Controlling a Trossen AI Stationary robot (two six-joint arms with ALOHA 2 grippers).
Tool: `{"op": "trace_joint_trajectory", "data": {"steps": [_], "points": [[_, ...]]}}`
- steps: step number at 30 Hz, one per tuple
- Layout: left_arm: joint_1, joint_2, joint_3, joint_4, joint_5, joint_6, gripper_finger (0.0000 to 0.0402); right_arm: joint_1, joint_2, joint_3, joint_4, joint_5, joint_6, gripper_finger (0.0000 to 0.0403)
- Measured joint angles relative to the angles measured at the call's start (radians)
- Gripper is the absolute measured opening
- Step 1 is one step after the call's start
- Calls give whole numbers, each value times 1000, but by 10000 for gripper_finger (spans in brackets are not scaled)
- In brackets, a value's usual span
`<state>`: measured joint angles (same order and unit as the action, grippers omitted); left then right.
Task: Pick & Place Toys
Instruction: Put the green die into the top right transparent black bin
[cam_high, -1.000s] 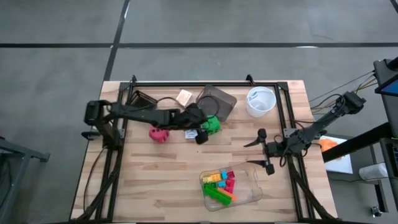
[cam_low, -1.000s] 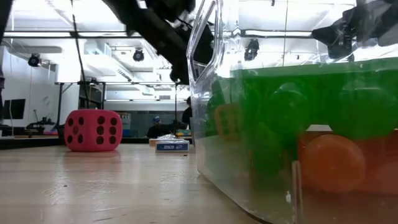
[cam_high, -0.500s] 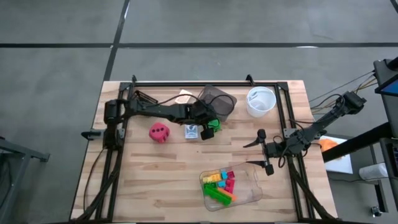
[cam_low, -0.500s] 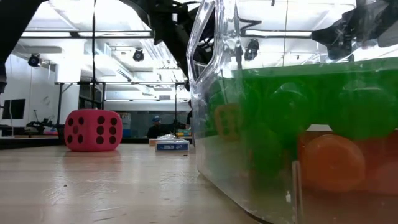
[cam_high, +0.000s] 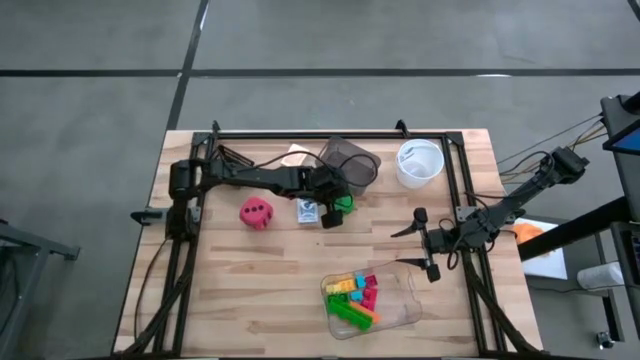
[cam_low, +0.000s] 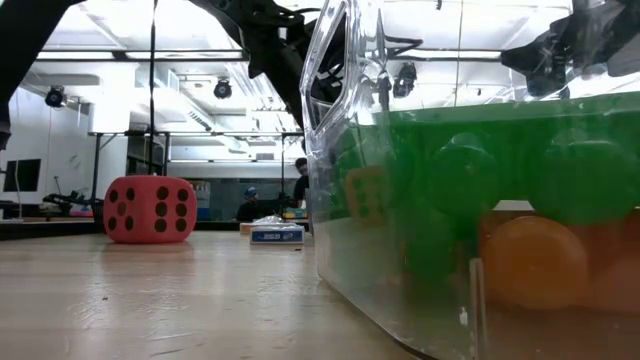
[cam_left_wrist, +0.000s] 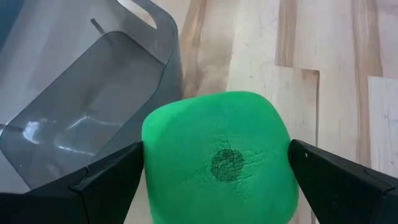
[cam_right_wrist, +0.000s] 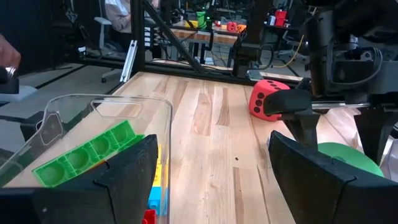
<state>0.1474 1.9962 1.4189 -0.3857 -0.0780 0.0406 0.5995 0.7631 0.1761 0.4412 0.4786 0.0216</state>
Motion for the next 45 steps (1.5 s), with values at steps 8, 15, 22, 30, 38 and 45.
{"op": "trace_joint_trajectory", "data": {"steps": [8,15,22,30,38,45], "points": [[-1,2,-2,-9,4,13,381,0,0,0,0,0,0,301],[-1,2,-2,-12,0,16,261,0,0,0,0,0,0,301],[0,0,-2,-19,13,16,96,0,0,0,0,0,0,301],[0,-3,-2,-20,19,15,11,0,9,0,0,0,0,301],[-4,-64,-9,-41,35,13,5,0,31,0,0,0,1,301],[-5,-143,-9,-32,35,16,2,0,44,0,2,0,1,301]]}}
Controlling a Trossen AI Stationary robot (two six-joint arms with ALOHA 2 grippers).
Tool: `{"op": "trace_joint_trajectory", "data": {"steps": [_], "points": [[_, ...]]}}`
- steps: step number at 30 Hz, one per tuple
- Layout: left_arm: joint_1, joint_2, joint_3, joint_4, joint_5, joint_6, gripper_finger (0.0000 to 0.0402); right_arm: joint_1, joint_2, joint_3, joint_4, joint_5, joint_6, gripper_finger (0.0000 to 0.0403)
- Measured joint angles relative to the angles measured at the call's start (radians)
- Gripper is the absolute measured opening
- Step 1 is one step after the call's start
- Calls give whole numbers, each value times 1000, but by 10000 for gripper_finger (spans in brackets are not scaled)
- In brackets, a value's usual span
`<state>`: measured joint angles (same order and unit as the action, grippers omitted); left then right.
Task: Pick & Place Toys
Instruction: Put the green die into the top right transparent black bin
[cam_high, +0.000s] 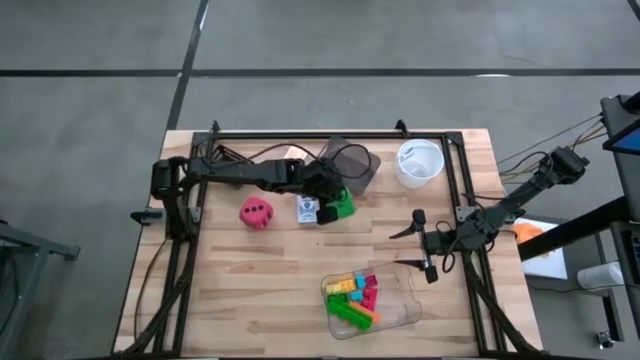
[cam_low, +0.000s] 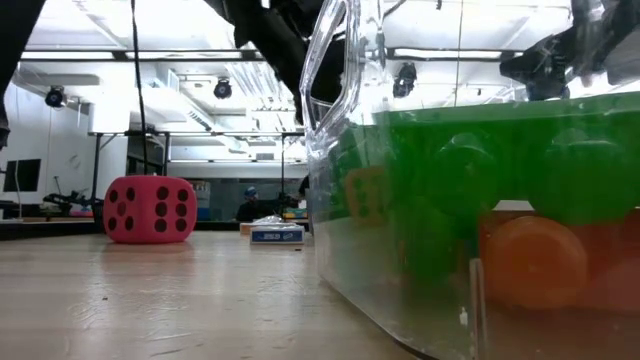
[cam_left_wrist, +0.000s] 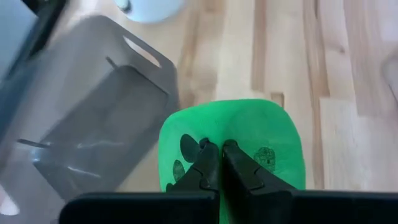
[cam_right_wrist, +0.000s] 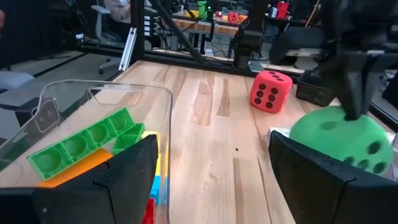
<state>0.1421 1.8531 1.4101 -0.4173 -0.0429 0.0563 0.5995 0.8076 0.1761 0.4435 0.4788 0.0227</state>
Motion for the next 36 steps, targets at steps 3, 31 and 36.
{"op": "trace_joint_trajectory", "data": {"steps": [3,31,36], "points": [[1,-8,0,9,-17,1,2,0,-1,0,1,0,0,301],[158,-18,13,190,-306,138,1,0,0,0,9,0,4,301],[216,-1,-44,251,-244,138,1,0,-1,0,13,0,4,301]]}}
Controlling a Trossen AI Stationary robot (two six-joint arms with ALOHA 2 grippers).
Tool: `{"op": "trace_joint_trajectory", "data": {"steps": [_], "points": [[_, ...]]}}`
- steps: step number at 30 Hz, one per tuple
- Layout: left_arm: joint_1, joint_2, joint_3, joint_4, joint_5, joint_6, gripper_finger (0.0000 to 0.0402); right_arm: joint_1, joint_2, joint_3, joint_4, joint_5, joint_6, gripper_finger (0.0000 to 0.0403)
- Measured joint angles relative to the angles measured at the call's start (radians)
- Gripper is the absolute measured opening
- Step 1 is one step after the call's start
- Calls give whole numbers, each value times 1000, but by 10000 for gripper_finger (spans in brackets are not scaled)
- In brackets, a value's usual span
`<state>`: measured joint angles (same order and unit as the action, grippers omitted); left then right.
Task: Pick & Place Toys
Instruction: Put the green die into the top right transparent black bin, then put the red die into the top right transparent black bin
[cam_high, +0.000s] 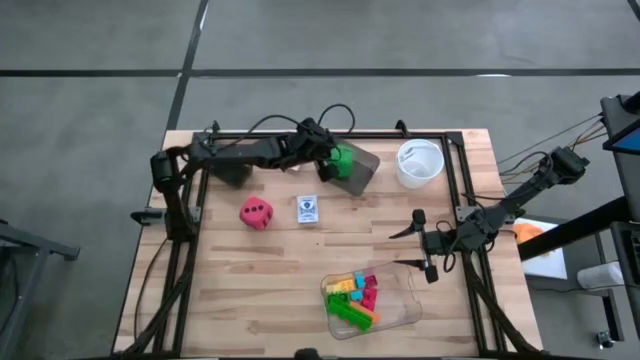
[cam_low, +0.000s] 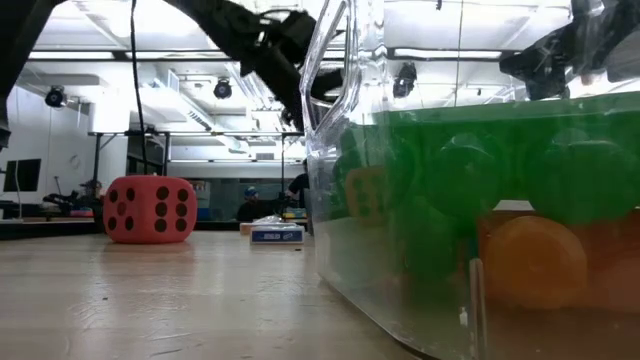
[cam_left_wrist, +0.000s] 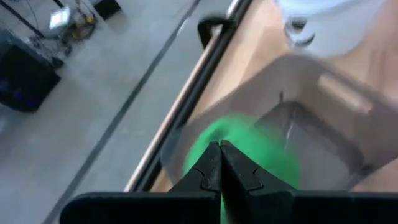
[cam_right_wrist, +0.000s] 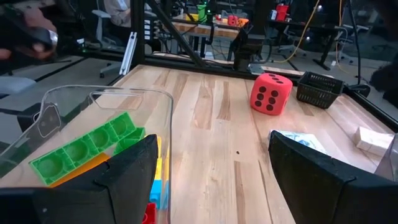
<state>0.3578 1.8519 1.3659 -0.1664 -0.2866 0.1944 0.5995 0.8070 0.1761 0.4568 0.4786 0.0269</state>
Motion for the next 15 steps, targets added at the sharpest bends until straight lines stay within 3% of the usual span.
{"op": "trace_joint_trajectory", "data": {"steps": [5,15], "points": [[23,-2,-52,54,10,0,1,0,1,1,0,0,0,301],[22,-14,-43,29,53,17,0,0,3,2,-1,0,0,301]]}}
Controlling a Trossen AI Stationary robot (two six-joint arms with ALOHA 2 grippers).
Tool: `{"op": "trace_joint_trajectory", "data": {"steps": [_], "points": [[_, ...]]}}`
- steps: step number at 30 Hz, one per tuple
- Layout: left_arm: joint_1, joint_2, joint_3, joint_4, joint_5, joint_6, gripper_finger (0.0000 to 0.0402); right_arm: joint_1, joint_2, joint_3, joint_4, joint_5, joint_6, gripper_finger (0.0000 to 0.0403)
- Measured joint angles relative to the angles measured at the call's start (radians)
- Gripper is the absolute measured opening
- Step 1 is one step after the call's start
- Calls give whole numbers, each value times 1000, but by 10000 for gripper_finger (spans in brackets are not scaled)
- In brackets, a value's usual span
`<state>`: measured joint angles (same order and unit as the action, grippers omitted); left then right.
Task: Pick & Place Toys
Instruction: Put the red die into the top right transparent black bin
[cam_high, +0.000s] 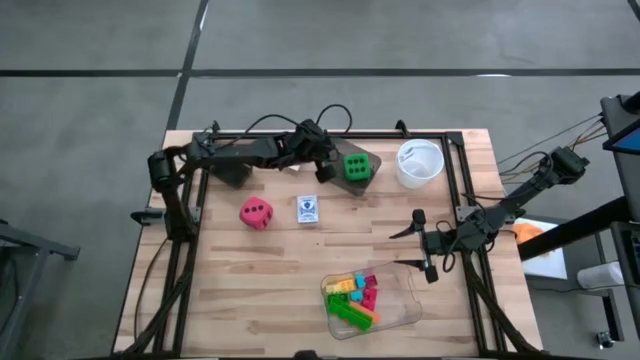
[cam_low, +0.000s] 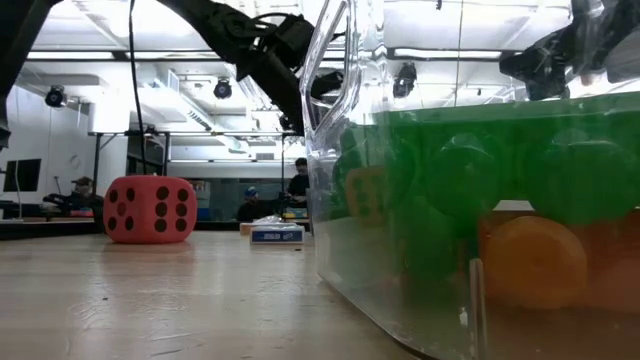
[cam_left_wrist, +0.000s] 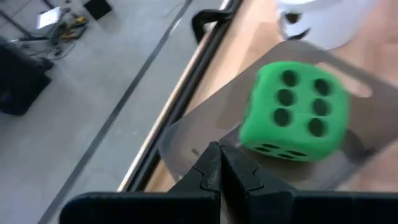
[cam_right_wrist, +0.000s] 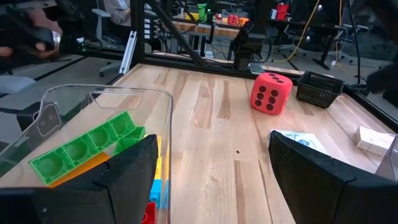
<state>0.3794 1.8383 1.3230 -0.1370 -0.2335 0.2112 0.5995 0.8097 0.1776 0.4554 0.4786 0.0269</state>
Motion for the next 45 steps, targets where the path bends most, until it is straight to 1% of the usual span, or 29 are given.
{"op": "trace_joint_trajectory", "data": {"steps": [4,6,9,12,16,19,23,28,30,32,35,38,45], "points": [[0,-44,-1,-51,118,12,0,0,0,0,-2,0,5,301],[-4,-89,-4,-91,170,18,1,0,3,0,-3,0,11,301],[-28,-180,-20,-147,201,17,7,0,16,-1,-5,0,22,301],[-72,-291,-85,-164,208,16,30,0,36,-1,-4,0,30,301],[-131,-452,-221,-158,211,-28,85,0,65,-1,-2,0,31,301],[-160,-553,-335,-160,192,-133,137,0,80,0,1,0,34,301],[-182,-655,-469,-168,184,-307,216,-1,89,16,3,0,27,301],[-187,-712,-595,-207,172,-477,312,-1,86,30,2,0,19,301],[-188,-711,-620,-233,149,-535,341,-1,86,31,1,0,19,301],[-188,-705,-633,-274,115,-586,361,-1,88,32,1,0,19,301],[-188,-701,-635,-316,76,-659,374,-2,89,32,1,0,21,301],[-191,-702,-635,-354,76,-717,376,-2,89,32,0,0,23,301],[-213,-702,-635,-509,76,-817,371,-2,89,32,-1,0,26,301]]}}
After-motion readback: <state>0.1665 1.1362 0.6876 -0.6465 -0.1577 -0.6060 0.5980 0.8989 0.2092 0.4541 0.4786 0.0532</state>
